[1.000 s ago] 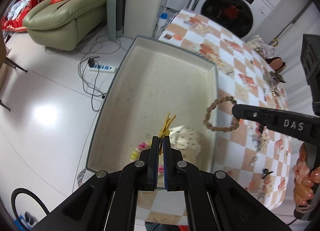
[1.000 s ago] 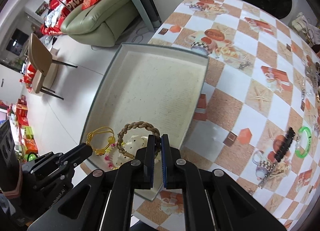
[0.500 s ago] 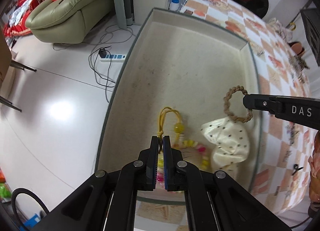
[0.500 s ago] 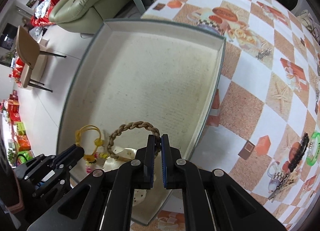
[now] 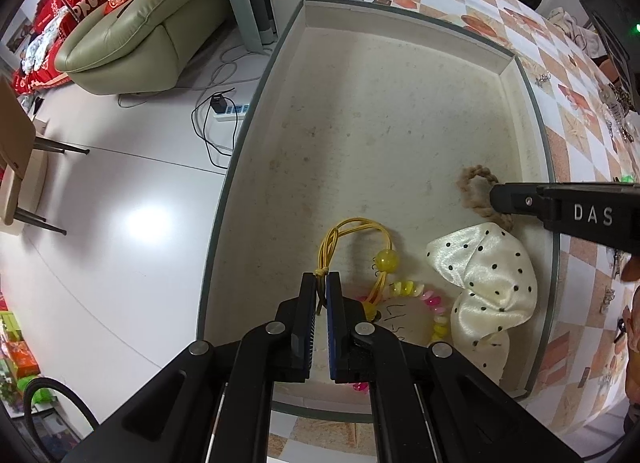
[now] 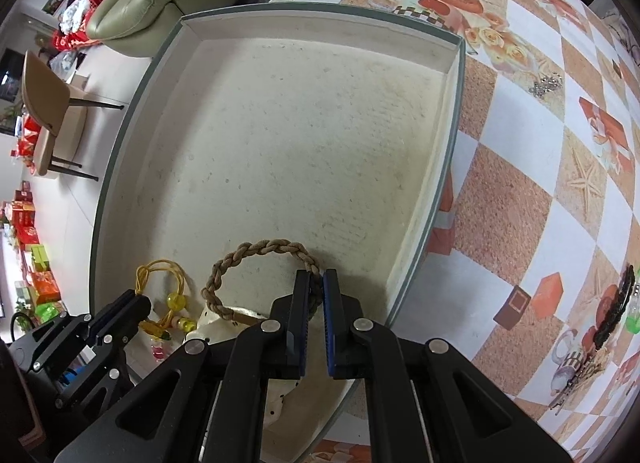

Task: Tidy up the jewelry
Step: 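Carry the hair tie and braided bracelet into the tray and release both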

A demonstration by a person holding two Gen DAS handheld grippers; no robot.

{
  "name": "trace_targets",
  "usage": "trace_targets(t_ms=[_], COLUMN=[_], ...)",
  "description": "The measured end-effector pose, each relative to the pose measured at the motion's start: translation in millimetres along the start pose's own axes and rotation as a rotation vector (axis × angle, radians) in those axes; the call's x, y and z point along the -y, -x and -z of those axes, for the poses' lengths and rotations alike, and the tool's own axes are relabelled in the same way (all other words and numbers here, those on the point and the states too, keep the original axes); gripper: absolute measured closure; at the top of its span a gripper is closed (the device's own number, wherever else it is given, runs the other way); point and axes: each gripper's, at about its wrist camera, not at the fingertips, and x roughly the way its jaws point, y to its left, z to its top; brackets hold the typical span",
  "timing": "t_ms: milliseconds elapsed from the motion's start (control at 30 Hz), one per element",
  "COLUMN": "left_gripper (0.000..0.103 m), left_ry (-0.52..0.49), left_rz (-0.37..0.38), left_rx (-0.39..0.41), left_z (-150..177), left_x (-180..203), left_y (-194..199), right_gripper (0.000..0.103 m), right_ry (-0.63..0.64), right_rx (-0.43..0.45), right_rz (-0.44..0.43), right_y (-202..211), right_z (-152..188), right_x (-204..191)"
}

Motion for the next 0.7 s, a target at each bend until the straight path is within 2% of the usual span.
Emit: trace_targets(t_ms=[33, 100, 167, 200, 433, 700], left_gripper=[0.094, 0.094, 0.094, 0.094, 0.094, 0.094], left_ry=[-0.003, -0.009, -0.016, -0.017, -0.021, -0.047], left_rz=[-0.002, -0.006, -0.009, -0.008, 0.003, -0.017], left_rx=[-0.001, 0.000, -0.001, -0.002, 0.001, 0.012], left_z=[0, 0, 0, 0, -1, -2], left_x=[0, 2, 4, 4, 8, 17], left_y=[1, 2, 3, 4, 13, 26], right_gripper=[0.094, 0.085, 0.062, 0.059, 0.057, 0.057], right_ry=[-0.001, -0.007, -0.015, -0.018, -0.034, -0.096], right_rx=[-0.002, -0.001, 0.012, 0.027, 0.111, 0.153], right_rz=[-0.004, -0.008, -0.016, -0.024, -0.086, -0.097], right_y=[0, 2, 7, 12, 55, 88], right_z=[-1, -3, -2, -2, 4, 31], right_x=[0, 2, 2, 2, 6, 37])
